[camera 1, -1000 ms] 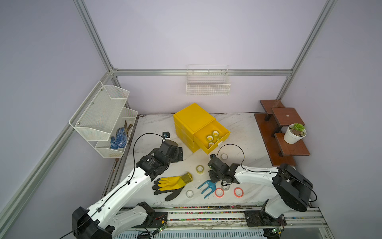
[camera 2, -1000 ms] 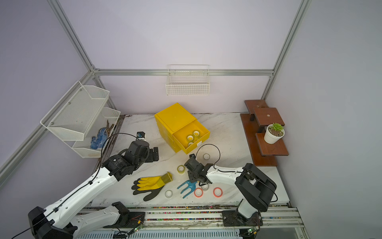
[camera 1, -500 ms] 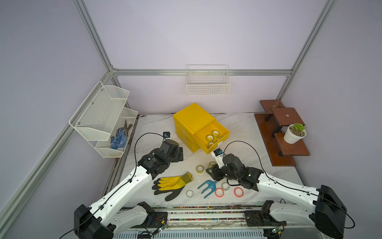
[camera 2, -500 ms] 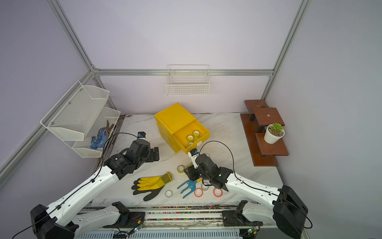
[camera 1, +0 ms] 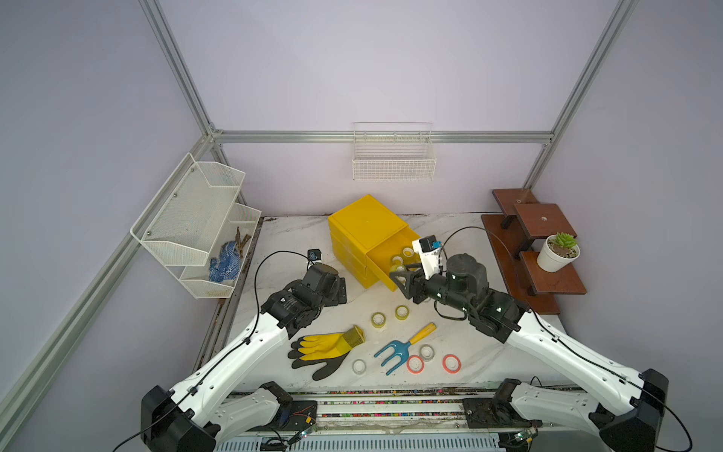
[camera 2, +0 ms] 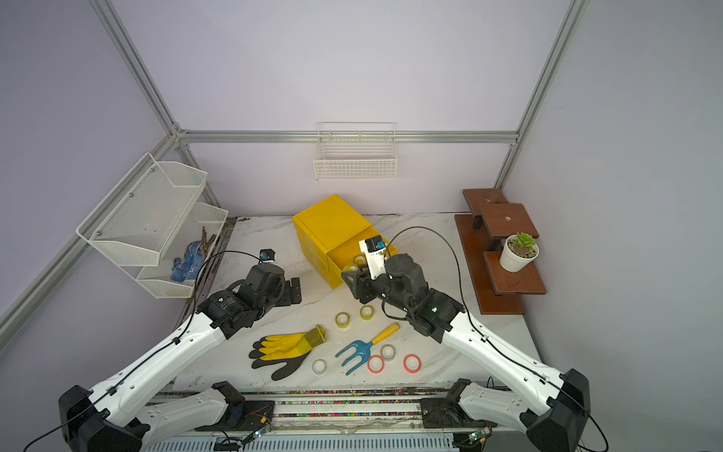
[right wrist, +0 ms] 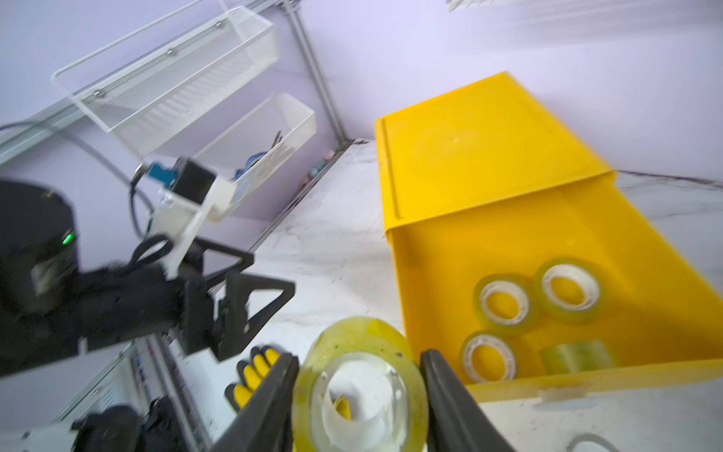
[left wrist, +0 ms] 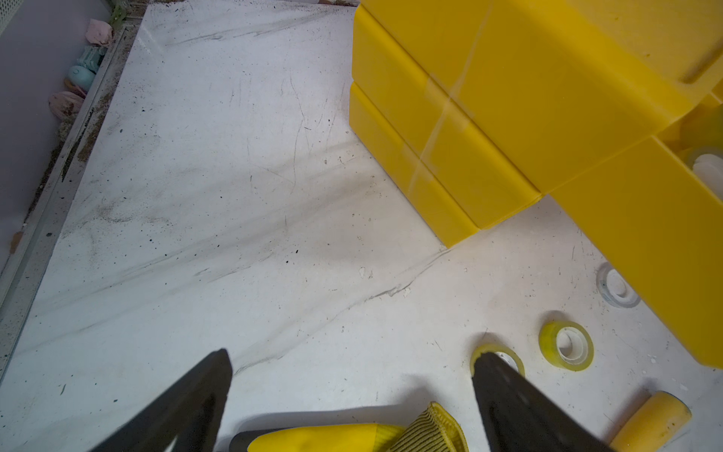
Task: Place the transparent tape into the drawer according to color
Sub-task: Place the tape in the drawer.
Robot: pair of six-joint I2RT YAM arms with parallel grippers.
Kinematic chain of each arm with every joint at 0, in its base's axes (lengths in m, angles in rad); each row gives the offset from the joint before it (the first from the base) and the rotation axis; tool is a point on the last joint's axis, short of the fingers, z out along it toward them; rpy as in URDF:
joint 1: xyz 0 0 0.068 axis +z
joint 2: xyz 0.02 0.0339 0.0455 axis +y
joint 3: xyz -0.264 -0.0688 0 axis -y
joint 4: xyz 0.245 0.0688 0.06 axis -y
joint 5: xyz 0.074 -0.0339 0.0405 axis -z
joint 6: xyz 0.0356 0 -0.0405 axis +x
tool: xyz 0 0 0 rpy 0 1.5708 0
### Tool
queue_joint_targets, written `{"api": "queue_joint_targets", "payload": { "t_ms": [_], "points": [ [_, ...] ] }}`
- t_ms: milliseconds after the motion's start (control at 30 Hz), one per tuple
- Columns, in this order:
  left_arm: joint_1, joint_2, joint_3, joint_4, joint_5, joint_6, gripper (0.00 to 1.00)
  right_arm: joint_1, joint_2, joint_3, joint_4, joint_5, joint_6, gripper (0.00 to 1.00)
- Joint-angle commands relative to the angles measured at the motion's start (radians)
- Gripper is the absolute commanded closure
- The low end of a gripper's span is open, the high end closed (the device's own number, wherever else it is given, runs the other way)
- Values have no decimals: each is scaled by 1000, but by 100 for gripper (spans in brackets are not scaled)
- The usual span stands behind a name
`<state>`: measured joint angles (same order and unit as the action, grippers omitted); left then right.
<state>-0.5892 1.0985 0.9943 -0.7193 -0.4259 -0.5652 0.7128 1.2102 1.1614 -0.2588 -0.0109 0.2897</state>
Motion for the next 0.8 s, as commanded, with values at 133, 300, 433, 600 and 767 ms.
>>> {"api": "queue_joint_targets", "payload": {
  "t_ms": [133,300,433,600,767],
  "points": [
    [7,-2,4,19,30,2,0,-69,289,252,-212,215,-44,53],
    [7,17,7,20,63,11,0,-87,399,313,-240,282,-41,53],
    [7,32,8,20,83,20,0,-93,443,334,-241,334,-41,53],
    [8,47,12,23,104,26,0,-107,476,352,-234,349,-32,52],
    [8,65,15,22,124,30,0,-108,488,368,-218,327,-27,39]
  ]
}}
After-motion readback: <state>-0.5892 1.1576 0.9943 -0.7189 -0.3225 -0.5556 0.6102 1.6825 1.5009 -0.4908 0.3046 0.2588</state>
